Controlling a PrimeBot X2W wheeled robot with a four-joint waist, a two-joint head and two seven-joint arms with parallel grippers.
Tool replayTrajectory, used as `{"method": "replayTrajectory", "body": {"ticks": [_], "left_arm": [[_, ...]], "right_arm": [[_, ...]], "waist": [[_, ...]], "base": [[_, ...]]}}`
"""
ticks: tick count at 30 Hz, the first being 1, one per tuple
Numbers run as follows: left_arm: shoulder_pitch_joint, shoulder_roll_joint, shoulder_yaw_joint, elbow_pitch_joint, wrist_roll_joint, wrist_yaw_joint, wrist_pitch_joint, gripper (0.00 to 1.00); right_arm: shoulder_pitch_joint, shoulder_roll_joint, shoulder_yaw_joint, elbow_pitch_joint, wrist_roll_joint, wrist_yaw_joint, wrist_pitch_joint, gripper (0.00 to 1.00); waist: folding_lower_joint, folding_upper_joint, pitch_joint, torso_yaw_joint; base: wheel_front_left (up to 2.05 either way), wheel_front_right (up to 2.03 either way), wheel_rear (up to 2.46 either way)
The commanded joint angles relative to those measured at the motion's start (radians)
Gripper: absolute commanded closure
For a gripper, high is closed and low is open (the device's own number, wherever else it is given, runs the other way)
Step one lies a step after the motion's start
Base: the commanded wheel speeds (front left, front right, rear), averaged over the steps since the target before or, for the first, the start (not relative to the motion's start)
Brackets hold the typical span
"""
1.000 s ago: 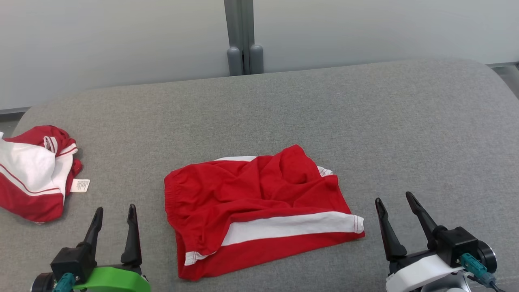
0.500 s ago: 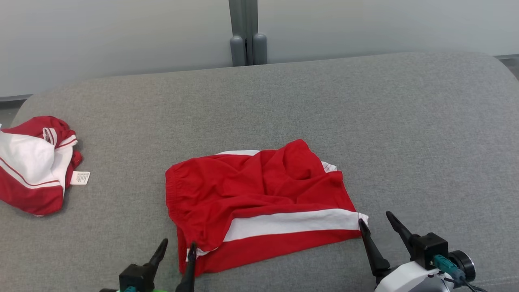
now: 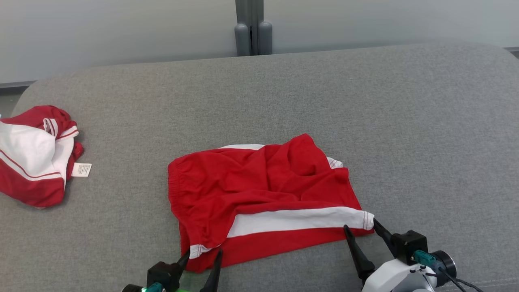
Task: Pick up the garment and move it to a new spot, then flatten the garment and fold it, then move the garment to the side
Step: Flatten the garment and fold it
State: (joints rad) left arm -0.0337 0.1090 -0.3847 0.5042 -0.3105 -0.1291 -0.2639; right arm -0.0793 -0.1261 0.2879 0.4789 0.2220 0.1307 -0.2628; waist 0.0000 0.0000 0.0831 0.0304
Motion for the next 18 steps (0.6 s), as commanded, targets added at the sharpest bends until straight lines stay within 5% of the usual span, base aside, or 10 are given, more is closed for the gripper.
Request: {"method": "replayTrajectory", "body": {"ticks": [1,2,3,4,5,18], "left_arm": [[-0.020,0.003,-0.003,0.005,-0.008,-0.003,-0.001,0.00],[-0.027,0.002,-0.009,0.010,-0.012,-0.003,-0.001,0.16],[-0.035,0.002,-0.014,0.014,-0.016,-0.003,-0.001,0.52],[-0.041,0.001,-0.019,0.019,-0.023,-0.003,-0.001,0.95],[-0.046,0.001,-0.025,0.022,-0.031,-0.003,-0.001,1.00],[-0.158,0.041,0.028,-0.164,-0.120,-0.003,0.000,1.00]], "right_arm": [[-0.016,0.004,0.007,0.010,0.009,0.000,-0.003,0.00],[-0.022,0.002,0.019,0.027,0.016,0.000,-0.003,0.00],[-0.033,0.001,0.028,0.037,0.025,0.000,-0.003,0.19],[-0.043,0.000,0.037,0.041,0.034,0.000,-0.003,0.76],[-0.053,-0.001,0.043,0.043,0.039,0.000,-0.003,1.00],[-0.132,-0.050,0.039,-0.156,0.068,0.000,-0.003,1.00]], "waist": [[0.0000,0.0000,0.005,0.002],[0.0000,0.0000,0.009,0.004],[0.0000,0.0000,0.012,0.005],[0.0000,0.0000,0.014,0.006],[0.0000,0.0000,0.017,0.007],[0.0000,0.0000,0.063,0.000]], "base": [[0.00,0.00,0.00],[0.00,0.00,0.00],[0.00,0.00,0.00],[0.00,0.00,0.00],[0.00,0.00,0.00],[0.00,0.00,0.00]]}}
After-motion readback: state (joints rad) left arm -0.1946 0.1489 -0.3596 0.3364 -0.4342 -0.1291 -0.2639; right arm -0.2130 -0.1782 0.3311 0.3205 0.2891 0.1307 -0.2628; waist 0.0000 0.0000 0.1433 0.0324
